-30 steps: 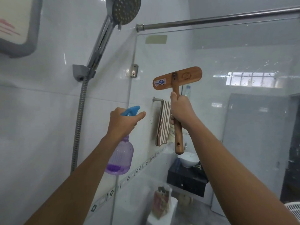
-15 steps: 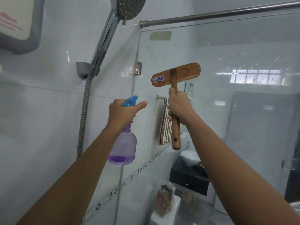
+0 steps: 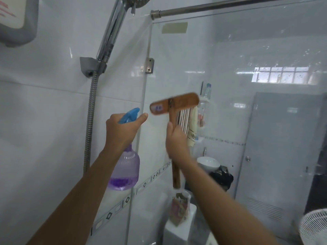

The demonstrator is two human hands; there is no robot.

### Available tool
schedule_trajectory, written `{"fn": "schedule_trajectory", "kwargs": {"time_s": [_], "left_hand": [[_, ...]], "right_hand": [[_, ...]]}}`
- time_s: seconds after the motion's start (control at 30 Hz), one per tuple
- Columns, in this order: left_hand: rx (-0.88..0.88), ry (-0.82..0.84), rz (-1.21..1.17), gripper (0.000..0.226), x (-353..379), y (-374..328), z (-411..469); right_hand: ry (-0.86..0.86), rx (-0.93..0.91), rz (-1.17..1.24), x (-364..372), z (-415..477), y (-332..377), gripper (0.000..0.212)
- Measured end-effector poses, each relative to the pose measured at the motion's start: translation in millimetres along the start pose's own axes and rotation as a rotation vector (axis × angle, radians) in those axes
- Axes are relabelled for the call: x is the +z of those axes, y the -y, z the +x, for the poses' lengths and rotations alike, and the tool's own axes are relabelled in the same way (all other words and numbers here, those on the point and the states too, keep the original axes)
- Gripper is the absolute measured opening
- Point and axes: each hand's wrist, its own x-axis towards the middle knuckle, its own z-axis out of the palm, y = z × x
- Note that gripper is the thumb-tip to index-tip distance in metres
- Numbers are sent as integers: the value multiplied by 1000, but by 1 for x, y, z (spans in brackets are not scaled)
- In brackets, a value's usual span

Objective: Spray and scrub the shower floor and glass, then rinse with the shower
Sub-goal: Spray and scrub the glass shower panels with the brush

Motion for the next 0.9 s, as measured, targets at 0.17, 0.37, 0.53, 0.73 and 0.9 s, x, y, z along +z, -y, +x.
{"fn": "schedule_trajectory", "kwargs": {"time_s": [0.17, 0.37, 0.53, 0.73, 0.9], "left_hand": [[27, 9, 30, 50, -2, 11, -16], [-8, 21, 19, 42, 3, 13, -17], [-5, 13, 16, 40, 7, 15, -15], [6, 12, 23, 43, 2, 19, -19], [-7, 8, 41, 48, -1, 25, -18]], "right_hand": [[143, 142, 13, 42, -70, -72, 33], [-31, -8, 24, 7, 36, 22, 46], [-33, 3, 90, -7, 66, 65, 42], [96, 103, 98, 59, -46, -55, 35], [119, 103, 64, 48, -45, -51, 34]]}}
